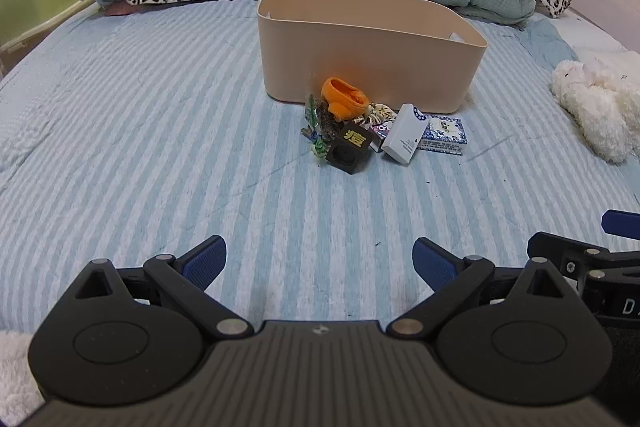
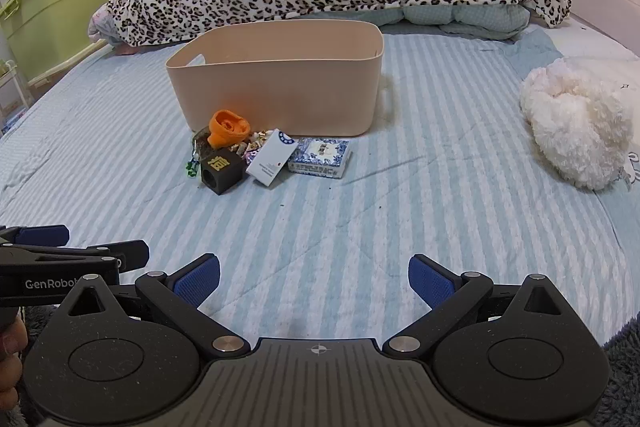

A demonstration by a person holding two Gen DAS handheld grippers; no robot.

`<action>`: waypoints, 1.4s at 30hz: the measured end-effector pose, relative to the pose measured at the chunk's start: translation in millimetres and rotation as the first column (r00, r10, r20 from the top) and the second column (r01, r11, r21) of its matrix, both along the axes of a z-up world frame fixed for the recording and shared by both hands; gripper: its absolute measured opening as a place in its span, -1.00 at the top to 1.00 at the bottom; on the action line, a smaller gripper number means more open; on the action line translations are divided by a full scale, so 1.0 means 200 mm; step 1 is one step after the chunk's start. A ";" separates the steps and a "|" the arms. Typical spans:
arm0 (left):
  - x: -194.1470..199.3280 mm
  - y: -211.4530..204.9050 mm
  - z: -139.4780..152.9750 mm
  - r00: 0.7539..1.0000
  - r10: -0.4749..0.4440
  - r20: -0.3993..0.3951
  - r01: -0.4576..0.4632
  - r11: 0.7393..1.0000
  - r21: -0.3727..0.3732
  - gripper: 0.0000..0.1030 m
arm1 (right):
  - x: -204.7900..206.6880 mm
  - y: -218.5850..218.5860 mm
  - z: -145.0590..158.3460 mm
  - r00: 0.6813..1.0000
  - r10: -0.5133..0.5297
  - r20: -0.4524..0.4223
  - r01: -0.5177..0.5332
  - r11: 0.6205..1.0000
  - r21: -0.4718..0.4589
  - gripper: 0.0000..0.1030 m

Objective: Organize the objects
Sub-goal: 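Move both tools toward the small items beside the beige basket, then grasp the orange toy with the left tool while the right tool grasps the blue-and-white box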

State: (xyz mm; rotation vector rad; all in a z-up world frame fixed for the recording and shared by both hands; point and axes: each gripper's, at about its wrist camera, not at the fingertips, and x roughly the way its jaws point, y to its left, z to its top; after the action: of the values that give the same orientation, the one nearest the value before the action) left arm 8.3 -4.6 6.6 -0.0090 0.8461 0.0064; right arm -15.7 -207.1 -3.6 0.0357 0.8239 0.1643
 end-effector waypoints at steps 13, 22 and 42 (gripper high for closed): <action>0.04 -0.01 0.03 1.000 -0.022 -0.002 0.022 0.999 0.030 -0.93 | 0.03 -0.01 0.00 1.000 0.006 0.003 -0.006 1.000 -0.014 -0.98; 0.13 -0.02 0.06 0.999 -0.045 0.009 0.044 0.997 0.058 -0.93 | 0.10 -0.02 0.01 1.000 0.005 0.005 -0.005 1.000 -0.001 -0.98; 0.56 0.03 0.03 0.999 -0.017 -0.032 0.018 0.999 0.045 -0.93 | 0.50 -0.01 0.06 0.997 0.072 -0.008 -0.073 0.994 -0.085 -0.98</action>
State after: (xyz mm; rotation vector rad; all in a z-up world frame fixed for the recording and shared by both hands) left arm 119.7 1.7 12.5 0.0414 0.8775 0.0091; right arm 85.1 -209.0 8.0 -0.0740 0.8366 0.1974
